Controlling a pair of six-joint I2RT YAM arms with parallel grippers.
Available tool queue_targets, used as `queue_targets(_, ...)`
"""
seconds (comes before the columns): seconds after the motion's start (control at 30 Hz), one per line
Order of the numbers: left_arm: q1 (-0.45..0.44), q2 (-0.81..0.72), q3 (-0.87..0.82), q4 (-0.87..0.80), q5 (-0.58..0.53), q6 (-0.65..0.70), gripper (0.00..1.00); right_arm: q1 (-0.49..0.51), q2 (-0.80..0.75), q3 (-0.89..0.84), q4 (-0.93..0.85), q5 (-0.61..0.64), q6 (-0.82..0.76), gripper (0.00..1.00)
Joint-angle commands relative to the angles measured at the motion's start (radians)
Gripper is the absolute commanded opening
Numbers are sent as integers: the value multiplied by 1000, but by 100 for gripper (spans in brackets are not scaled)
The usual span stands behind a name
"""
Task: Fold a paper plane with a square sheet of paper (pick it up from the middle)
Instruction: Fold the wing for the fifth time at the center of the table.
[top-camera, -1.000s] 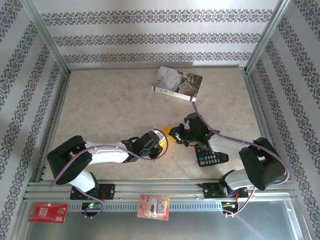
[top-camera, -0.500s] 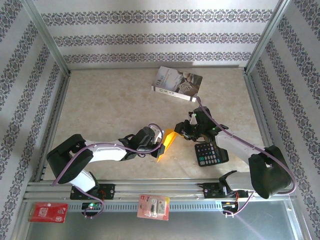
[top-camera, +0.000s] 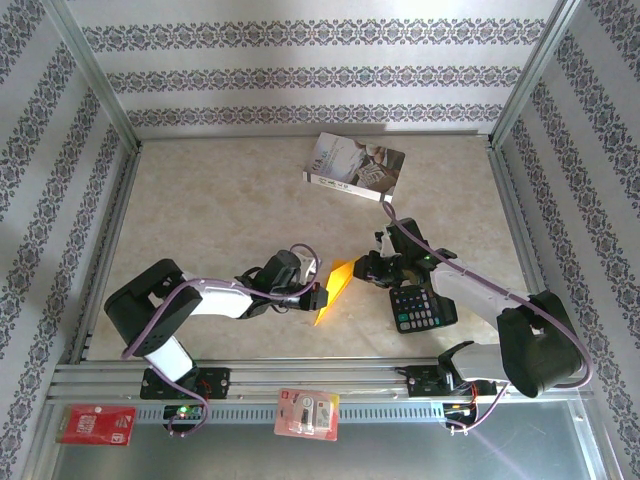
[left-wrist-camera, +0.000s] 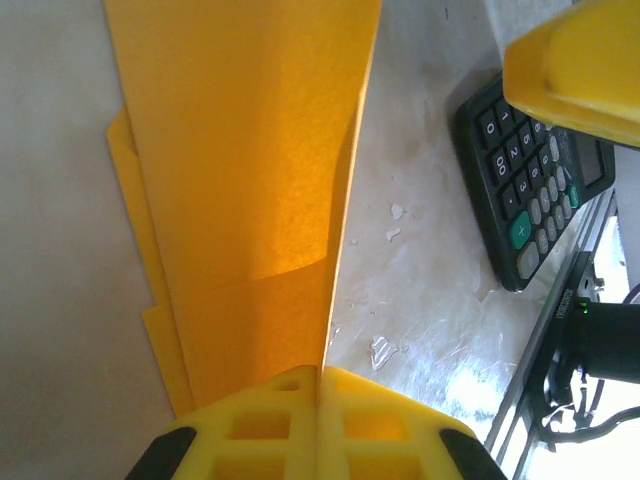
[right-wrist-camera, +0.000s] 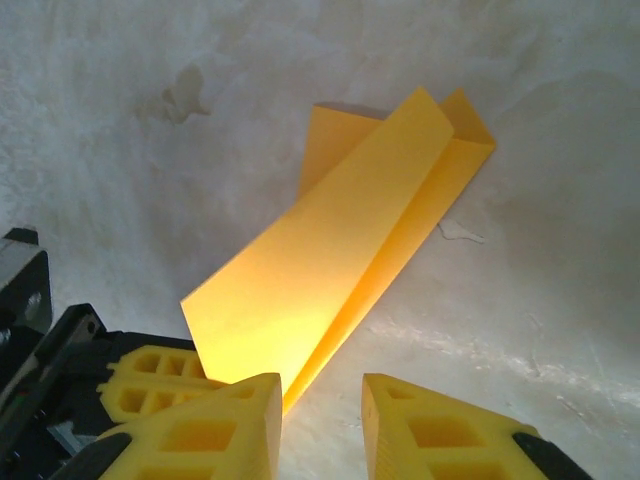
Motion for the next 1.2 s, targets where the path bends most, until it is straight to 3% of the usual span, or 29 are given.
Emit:
queue_targets(0.0, 15, 17, -15, 106, 58, -48, 0, -10, -16, 15, -34, 34, -54, 28)
queue_targets(0.77, 74, 144, -76, 328, 175, -176, 0, 72, 40, 53, -1, 43, -125, 28)
queue_targets(1.17, 77, 107, -68, 359, 184, -234, 0, 81, 58, 82, -52, 79, -162, 28)
